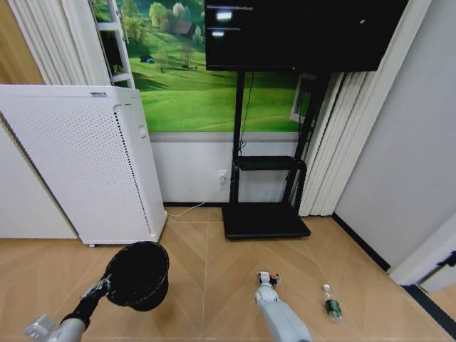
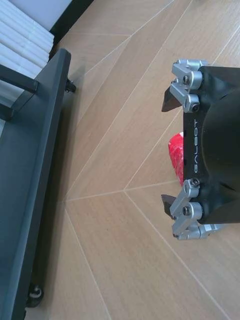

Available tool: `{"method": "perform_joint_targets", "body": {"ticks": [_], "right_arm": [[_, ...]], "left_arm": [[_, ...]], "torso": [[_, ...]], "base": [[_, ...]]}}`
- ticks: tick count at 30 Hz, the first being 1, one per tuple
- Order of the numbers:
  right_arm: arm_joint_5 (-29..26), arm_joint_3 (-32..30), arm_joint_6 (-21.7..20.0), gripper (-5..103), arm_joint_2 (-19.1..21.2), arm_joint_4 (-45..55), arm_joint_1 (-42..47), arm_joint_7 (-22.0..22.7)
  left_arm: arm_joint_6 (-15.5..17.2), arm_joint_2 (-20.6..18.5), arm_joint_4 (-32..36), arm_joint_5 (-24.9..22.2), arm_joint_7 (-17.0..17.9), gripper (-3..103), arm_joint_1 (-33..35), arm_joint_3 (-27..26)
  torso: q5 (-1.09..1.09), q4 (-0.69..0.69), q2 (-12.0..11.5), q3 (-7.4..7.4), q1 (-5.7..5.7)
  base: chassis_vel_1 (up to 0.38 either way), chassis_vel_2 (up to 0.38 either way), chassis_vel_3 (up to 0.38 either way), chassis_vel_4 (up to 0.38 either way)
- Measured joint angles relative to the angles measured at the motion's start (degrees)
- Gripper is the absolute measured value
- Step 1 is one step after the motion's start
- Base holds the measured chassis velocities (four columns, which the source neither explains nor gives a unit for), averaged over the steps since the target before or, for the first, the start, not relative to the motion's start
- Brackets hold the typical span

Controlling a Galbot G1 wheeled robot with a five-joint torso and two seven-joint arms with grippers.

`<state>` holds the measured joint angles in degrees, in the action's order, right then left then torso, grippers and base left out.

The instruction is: Pick up the trash bin and place the garbage on the floor into it.

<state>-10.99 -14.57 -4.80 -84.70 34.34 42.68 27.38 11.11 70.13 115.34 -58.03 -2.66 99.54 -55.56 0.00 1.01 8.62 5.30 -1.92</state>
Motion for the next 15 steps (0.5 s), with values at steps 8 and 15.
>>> {"method": "perform_joint_targets", "body": {"ticks": [8, 15], "right_arm": [[-0.5, 0.2, -0.3, 93, 1.7, 2.2, 3.5, 0.4], [-1.0, 0.2, -0.4, 93, 2.0, 2.7, 4.4, 0.2]], "left_arm": [[-0.1, 0.4, -0.4, 0.1, 0.0, 7, -1.5, 1.2], [-0.2, 0.4, -0.6, 0.3, 0.0, 7, -1.8, 1.6]], "torso": [[0.0, 0.02, 0.0, 0.0, 0.0], [0.01, 0.0, 0.0, -0.01, 0.01]], "base": [[0.0, 0.0, 0.0, 0.0], [0.0, 0.0, 0.0, 0.0]]}}
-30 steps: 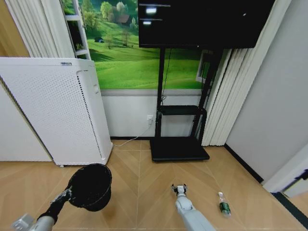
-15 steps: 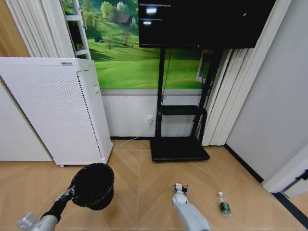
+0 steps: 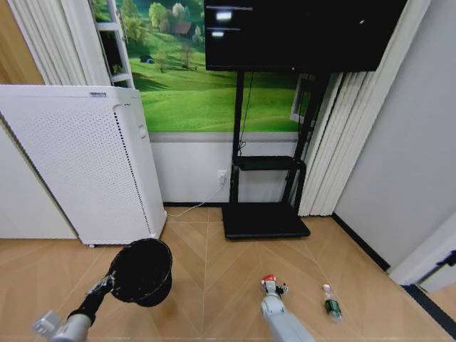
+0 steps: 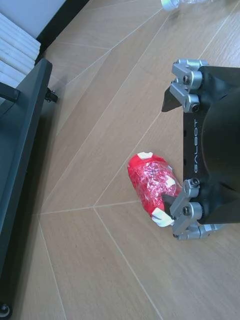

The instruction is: Pick up the trash bin and place the garbage on the floor into it.

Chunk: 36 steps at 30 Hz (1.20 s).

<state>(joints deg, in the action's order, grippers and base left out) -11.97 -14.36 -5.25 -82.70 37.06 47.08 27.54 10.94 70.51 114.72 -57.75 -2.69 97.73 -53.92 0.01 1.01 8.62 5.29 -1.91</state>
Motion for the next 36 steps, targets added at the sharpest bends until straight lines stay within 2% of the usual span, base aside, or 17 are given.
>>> {"method": "perform_joint_targets", "body": {"ticks": [5, 7, 8, 10, 13, 15, 18, 20, 21, 24, 25, 28, 30, 31, 32, 35, 36], "right_arm": [[0.1, 0.0, 0.3, 86, -0.6, -1.6, -1.1, -0.8], [0.1, 0.0, 0.6, 77, -1.4, -3.3, -2.3, -1.7], [0.1, 0.0, 0.6, 77, -1.4, -3.3, -2.3, -1.7], [0.6, -0.2, 0.9, 68, -1.9, -5.1, -3.5, -2.9], [1.3, -0.8, 1.4, 57, -2.3, -6.7, -4.8, -3.4], [1.4, -0.8, 1.6, 46, -2.3, -7.0, -5.2, -3.7], [1.3, -0.6, 1.6, 40, -2.2, -6.8, -5.2, -3.7], [1.1, -0.3, 1.6, 30, -2.1, -6.4, -5.0, -3.8], [1.1, -0.3, 1.6, 30, -2.1, -6.4, -5.0, -3.8], [0.9, 0.0, 1.6, 14, -2.2, -6.4, -5.0, -3.8], [0.9, 0.0, 1.6, 14, -2.2, -6.4, -5.0, -3.8], [1.1, 0.2, 2.5, 3, -2.2, -5.6, -4.5, -3.9], [2.1, 0.3, 3.6, 2, -2.1, -4.6, -3.9, -4.2], [3.5, 0.4, 4.7, 7, -1.8, -3.4, -3.3, -4.9], [3.5, 0.4, 4.7, 7, -1.8, -3.4, -3.3, -4.9], [8.1, 1.8, 5.4, 23, 0.7, 2.3, 0.0, -8.5], [8.1, 1.8, 5.4, 23, 0.7, 2.3, 0.0, -8.5]], "left_arm": [[0.0, 0.0, 0.1, 0.0, 0.0, 7, 0.4, -0.1], [0.0, 0.0, 0.0, 0.2, -0.3, 7, 1.2, -0.7], [0.0, 0.0, 0.0, 0.2, -0.3, 7, 1.2, -0.7], [2.7, -1.2, -1.7, 4.3, -2.0, 7, 1.6, -4.1], [3.2, -3.3, -3.6, 7.9, -5.1, 7, 1.4, -7.9], [3.1, -4.1, -4.0, 8.3, -7.3, 7, 2.0, -9.6], [3.0, -4.0, -4.1, 8.4, -8.7, 7, 2.6, -10.1], [2.6, -3.1, -4.1, 8.9, -9.9, 7, 3.6, -10.3], [2.6, -3.1, -4.1, 8.9, -9.9, 7, 3.6, -10.3], [2.2, -1.8, -3.9, 9.4, -10.5, 7, 4.3, -9.8], [2.2, -1.8, -3.9, 9.4, -10.5, 7, 4.3, -9.8], [1.8, -1.7, -3.9, 9.4, -10.7, 7, 4.3, -9.7], [1.8, -1.8, -4.0, 9.4, -10.8, 7, 4.3, -9.7], [1.7, -1.8, -4.1, 9.3, -10.8, 7, 4.3, -9.6], [1.7, -1.8, -4.1, 9.3, -10.8, 7, 4.3, -9.6], [1.6, -1.5, -4.1, 9.4, -10.8, 7, 4.2, -9.1], [1.6, -1.5, -4.1, 9.4, -10.8, 7, 4.2, -9.1]], "torso": [[0.0, 0.01, 0.0, 0.0, 0.0], [0.0, 0.0, 0.0, 0.0, 0.0], [0.0, 0.0, 0.0, 0.0, 0.0], [0.02, -0.01, 0.0, 0.0, 0.0], [-0.01, -0.02, 0.0, 0.01, 0.0], [-0.03, 0.0, 0.0, 0.01, 0.0], [-0.01, 0.0, 0.0, 0.01, 0.0], [-0.01, 0.01, 0.0, 0.01, 0.0], [-0.01, 0.01, 0.0, 0.01, 0.0], [0.0, -0.01, 0.0, 0.01, 0.0], [0.0, -0.01, 0.0, 0.01, 0.0], [0.0, 0.01, 0.0, 0.01, 0.0], [-0.01, 0.01, 0.0, 0.01, 0.0], [-0.02, 0.0, 0.0, 0.01, 0.0], [-0.02, 0.0, 0.0, 0.01, 0.0], [-0.01, 0.01, 0.0, 0.01, 0.0], [-0.01, 0.01, 0.0, 0.01, 0.0]], "base": [[0.0, 0.0, 0.0, 0.0], [0.0, 0.0, 0.0, 0.0], [0.0, 0.0, 0.0, 0.0], [0.0, 0.0, 0.0, 0.0], [0.0, 0.0, 0.0, 0.0], [0.0, 0.0, 0.0, 0.0], [0.0, 0.0, 0.0, 0.0], [0.0, 0.0, 0.0, 0.0], [0.0, 0.0, 0.0, 0.0], [0.0, 0.0, 0.0, 0.0], [0.0, 0.0, 0.0, 0.0], [0.0, 0.0, 0.0, 0.0], [0.0, 0.0, 0.0, 0.0], [0.0, 0.0, 0.0, 0.0], [0.0, 0.0, 0.0, 0.0], [0.0, 0.0, 0.0, 0.0], [0.0, 0.0, 0.0, 0.0]]}}
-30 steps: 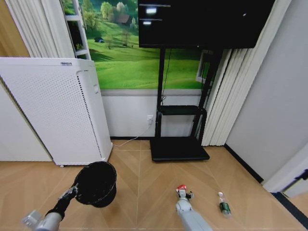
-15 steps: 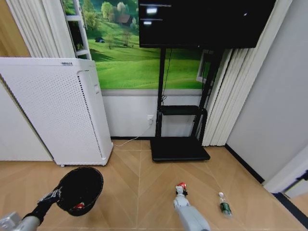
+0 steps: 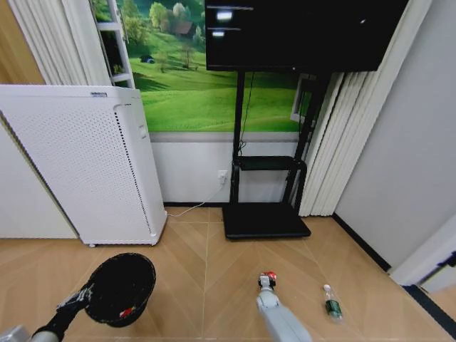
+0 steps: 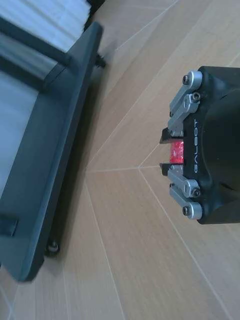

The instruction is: Pick up the trash bin and place the garbage on the floor into it.

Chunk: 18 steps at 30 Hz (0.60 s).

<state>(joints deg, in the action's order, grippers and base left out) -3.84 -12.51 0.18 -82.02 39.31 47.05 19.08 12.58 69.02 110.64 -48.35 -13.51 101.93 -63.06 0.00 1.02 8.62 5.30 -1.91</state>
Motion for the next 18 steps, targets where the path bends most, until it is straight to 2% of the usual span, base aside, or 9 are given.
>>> {"method": "perform_joint_targets", "body": {"ticks": [3, 4, 6, 9, 10, 12, 13, 16, 18], "right_arm": [[7.2, 1.5, 0.5, 40, 2.9, 3.1, 1.6, -5.3], [7.2, 1.5, 0.5, 40, 2.9, 3.1, 1.6, -5.3], [11.1, 3.0, 1.3, 50, 4.2, 3.0, 1.3, -8.1], [14.6, 3.5, 2.9, 56, 4.7, 1.7, 0.0, -9.7], [19.5, 3.6, 5.2, 61, 4.9, -0.5, -2.1, -11.5], [25.2, 4.7, 7.8, 73, 5.5, -3.5, -5.4, -14.3], [25.2, 4.7, 7.8, 73, 5.5, -3.5, -5.4, -14.3], [30.1, 8.4, 8.9, 89, 6.8, -6.0, -9.2, -19.1], [31.4, 9.5, 9.2, 93, 7.1, -7.1, -10.6, -20.8]], "left_arm": [[-0.2, 0.6, 0.0, 0.4, -0.1, 7, -0.4, 0.7], [-0.2, 0.6, 0.0, 0.4, -0.1, 7, -0.4, 0.7], [-0.5, 0.9, -0.2, 1.1, -0.7, 7, -0.5, 1.1], [-0.6, 1.0, -0.3, 1.5, -1.1, 7, -0.5, 1.3], [-0.7, 1.1, -0.3, 1.8, -1.5, 7, -0.5, 1.5], [-1.0, 1.3, -0.4, 2.3, -2.1, 7, -0.5, 1.8], [-1.0, 1.3, -0.4, 2.3, -2.1, 7, -0.5, 1.8], [-1.5, 1.8, -0.9, 3.1, -2.6, 7, -1.0, 2.6], [-1.6, 2.1, -0.9, 3.4, -2.7, 7, -1.2, 2.9]], "torso": [[0.01, 0.02, 0.0, 0.0, 0.0], [0.01, 0.02, 0.0, 0.0, 0.0], [-0.01, 0.01, 0.0, 0.0, 0.0], [-0.01, 0.01, 0.0, 0.0, 0.0], [0.01, -0.02, 0.0, 0.0, 0.0], [-0.01, -0.03, 0.0, 0.0, 0.0], [-0.01, -0.03, 0.0, 0.0, 0.0], [-0.01, -0.01, 0.0, 0.0, 0.0], [0.0, 0.01, 0.0, 0.0, 0.0]], "base": [[0.0, 0.0, 0.0, 0.0], [0.0, 0.0, 0.0, 0.0], [0.0, 0.0, 0.0, 0.0], [0.0, 0.0, 0.0, 0.0], [0.0, 0.0, 0.0, 0.0], [0.0, 0.0, 0.0, 0.0], [0.0, 0.0, 0.0, 0.0], [0.0, 0.0, 0.0, 0.0], [0.0, 0.0, 0.0, 0.0]]}}
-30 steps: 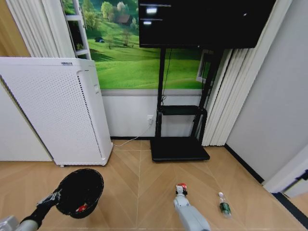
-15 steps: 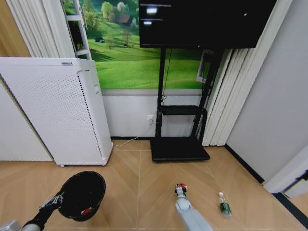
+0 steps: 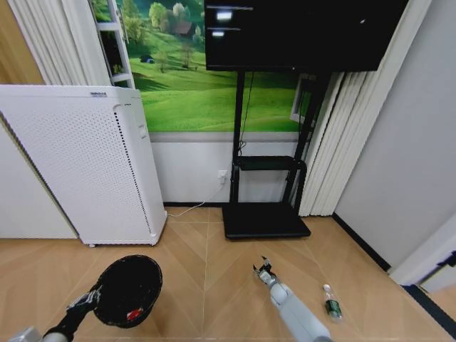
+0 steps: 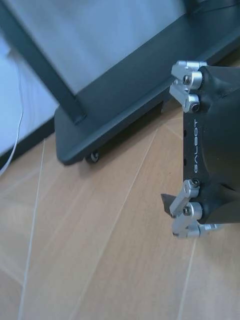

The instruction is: Pick up the trash bin and place the garbage on the floor into it.

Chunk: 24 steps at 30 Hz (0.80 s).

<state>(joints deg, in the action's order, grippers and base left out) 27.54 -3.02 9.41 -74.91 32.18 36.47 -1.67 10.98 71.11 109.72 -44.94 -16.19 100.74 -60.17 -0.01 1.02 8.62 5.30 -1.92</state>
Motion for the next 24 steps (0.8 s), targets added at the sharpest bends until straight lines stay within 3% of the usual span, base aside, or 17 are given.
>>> {"method": "perform_joint_targets", "body": {"ticks": [1, 9, 11, 12, 13, 15, 16, 17, 21, 24], "right_arm": [[1.1, 0.7, 0.3, 97, 0.2, -1.2, -1.3, -1.5], [-0.4, 2.4, 0.1, 100, 2.7, -1.6, -2.3, -6.7], [-1.8, 4.3, -1.1, 100, 6.8, 2.5, -0.8, -8.9], [-1.8, 4.3, -1.1, 100, 6.8, 2.5, -0.8, -8.9], [-1.4, 5.2, -1.2, 100, 9.9, 4.3, -0.5, -10.5], [1.8, 6.0, -0.6, 100, 12.9, 5.1, -0.9, -12.7], [1.8, 6.0, -0.6, 100, 12.9, 5.1, -0.9, -12.7], [5.1, 6.5, 0.1, 100, 13.8, 4.9, -1.4, -14.1], [11.1, 6.8, 1.7, 100, 14.1, 3.7, -2.3, -16.6], [11.8, 7.7, 2.0, 100, 14.1, 3.6, -2.2, -17.7]], "left_arm": [[-0.1, 0.3, 0.0, 0.2, -0.1, 7, -0.2, 0.2], [-0.6, 1.9, -0.8, 1.2, -0.7, 7, -0.4, 0.8], [-0.8, 2.3, -1.4, 1.6, -1.2, 7, -0.6, 1.0], [-0.8, 2.3, -1.4, 1.6, -1.2, 7, -0.6, 1.0], [-0.9, 2.7, -1.8, 1.8, -1.4, 7, -0.9, 1.2], [-1.1, 3.3, -2.2, 2.2, -1.7, 7, -1.3, 1.7], [-1.1, 3.3, -2.2, 2.2, -1.7, 7, -1.3, 1.7], [-1.2, 3.8, -2.3, 2.4, -1.8, 7, -1.5, 2.1], [-1.5, 4.8, -2.3, 3.0, -2.1, 7, -1.4, 2.5], [-1.7, 5.0, -2.5, 3.0, -2.5, 7, -1.0, 2.2]], "torso": [[0.01, -0.01, 0.0, 0.0, 0.0], [-0.01, -0.02, 0.0, 0.0, 0.0], [-0.05, -0.03, 0.0, 0.0, 0.0], [-0.05, -0.03, 0.0, 0.0, 0.0], [-0.03, -0.01, 0.0, 0.0, 0.0], [0.07, 0.04, 0.0, -0.01, 0.0], [0.07, 0.04, 0.0, -0.01, 0.0], [-0.02, 0.05, 0.0, 0.0, 0.0], [0.02, -0.05, 0.0, -0.01, 0.0], [-0.03, -0.05, 0.0, 0.0, 0.0]], "base": [[0.0, 0.0, 0.0, 0.0], [0.0, 0.0, 0.0, 0.0], [0.0, 0.0, 0.0, 0.0], [0.0, 0.0, 0.0, 0.0], [0.0, 0.0, 0.0, 0.0], [0.0, 0.0, 0.0, 0.0], [0.0, 0.0, 0.0, 0.0], [0.0, 0.0, 0.0, 0.0], [0.0, 0.0, 0.0, 0.0], [0.0, 0.0, 0.0, 0.0]]}}
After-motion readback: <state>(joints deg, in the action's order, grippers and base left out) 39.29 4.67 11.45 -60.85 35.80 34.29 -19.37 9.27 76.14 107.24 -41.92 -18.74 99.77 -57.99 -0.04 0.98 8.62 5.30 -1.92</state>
